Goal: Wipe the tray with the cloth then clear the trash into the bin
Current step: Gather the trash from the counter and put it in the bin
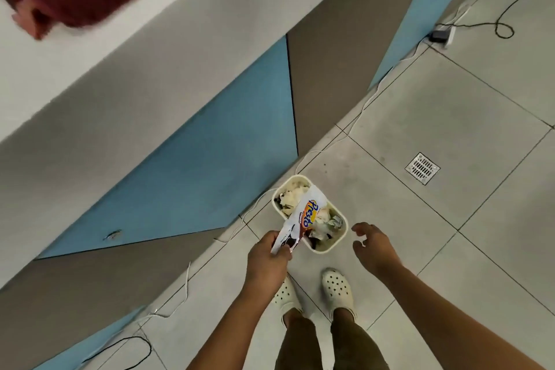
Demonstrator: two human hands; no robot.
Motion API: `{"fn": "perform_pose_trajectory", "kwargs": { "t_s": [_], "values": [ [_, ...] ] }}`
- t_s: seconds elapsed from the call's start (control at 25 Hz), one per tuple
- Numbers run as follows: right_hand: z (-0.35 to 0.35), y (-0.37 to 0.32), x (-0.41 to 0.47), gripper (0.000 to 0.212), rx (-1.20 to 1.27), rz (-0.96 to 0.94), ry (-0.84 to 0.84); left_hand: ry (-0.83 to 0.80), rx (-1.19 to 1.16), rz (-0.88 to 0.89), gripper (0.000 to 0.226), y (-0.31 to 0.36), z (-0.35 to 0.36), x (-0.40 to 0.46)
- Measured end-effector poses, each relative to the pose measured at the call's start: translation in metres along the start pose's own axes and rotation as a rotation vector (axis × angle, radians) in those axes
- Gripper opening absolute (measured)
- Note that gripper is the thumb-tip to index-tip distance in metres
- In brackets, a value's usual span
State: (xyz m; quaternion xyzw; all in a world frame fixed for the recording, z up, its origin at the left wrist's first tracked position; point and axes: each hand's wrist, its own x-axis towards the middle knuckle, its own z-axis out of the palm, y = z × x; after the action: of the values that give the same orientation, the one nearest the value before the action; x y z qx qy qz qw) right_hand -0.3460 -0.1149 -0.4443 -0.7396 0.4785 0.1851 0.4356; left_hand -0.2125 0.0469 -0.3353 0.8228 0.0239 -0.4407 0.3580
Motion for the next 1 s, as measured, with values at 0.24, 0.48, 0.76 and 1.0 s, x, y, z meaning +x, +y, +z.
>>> {"fn": "perform_pose_trajectory", "kwargs": {
  "t_s": [0.24, 0.48, 0.76, 1.0],
  "values": [
    [0.039, 0.044, 0.069, 0.048, -0.086, 0.056, -0.045, 0.096, -0.275, -0.204, 0.02, -0.054, 0.068, 0.103],
    [0.079, 0.071, 0.127, 0.058, -0.099, 0.089, -0.075, 0.143, -0.42, -0.319, 0.021, -0.089, 0.129, 0.192],
    [0.108, 0.086, 0.162, 0.058, -0.062, 0.097, -0.077, -0.04, 0.273, -0.194, 0.043, -0.102, 0.153, 0.221],
    [0.123, 0.102, 0.175, 0.058, -0.022, 0.12, -0.032, -0.189, 1.09, 0.336, 0.066, -0.115, 0.152, 0.258]
  ]
}}
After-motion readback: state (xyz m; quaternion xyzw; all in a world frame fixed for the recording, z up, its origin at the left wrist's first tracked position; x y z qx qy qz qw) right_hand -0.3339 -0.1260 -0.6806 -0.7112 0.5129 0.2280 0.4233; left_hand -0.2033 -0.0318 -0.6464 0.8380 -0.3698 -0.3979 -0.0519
